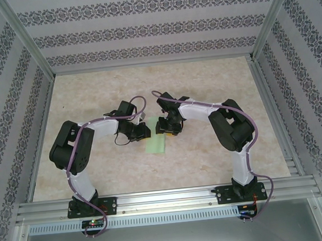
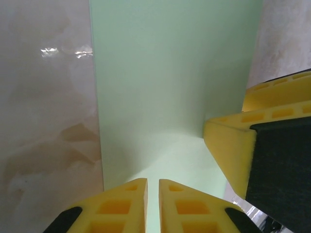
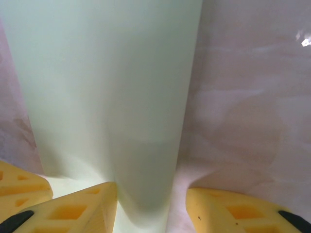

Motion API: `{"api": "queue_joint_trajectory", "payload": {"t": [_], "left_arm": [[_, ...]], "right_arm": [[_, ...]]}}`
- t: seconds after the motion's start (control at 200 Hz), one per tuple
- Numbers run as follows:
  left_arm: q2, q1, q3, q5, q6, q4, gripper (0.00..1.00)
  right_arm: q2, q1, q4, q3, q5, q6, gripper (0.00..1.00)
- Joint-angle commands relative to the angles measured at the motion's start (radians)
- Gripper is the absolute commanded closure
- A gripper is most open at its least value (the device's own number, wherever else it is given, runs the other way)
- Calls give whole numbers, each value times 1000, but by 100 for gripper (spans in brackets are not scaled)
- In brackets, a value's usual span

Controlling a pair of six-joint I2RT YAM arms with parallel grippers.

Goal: Fold a paper plane with a square sheet of paper (pick it up from the middle)
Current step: Hold the square sheet of paper at the center of the table.

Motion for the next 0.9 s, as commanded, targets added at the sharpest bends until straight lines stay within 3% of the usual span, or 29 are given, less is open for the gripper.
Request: {"api": "queue_joint_trajectory", "payload": {"t": [0.0, 0.535, 0.894], "left_arm": [[10, -6, 25, 26, -10, 33, 86], [60, -12, 37, -73, 5, -67, 89], [113, -15, 34, -149, 13, -134, 92]], "right_arm": [[177, 31, -14, -88, 92, -24, 53], [148, 35, -5, -89, 84, -14, 53], [-167, 14, 122, -141, 64, 60, 47]]}}
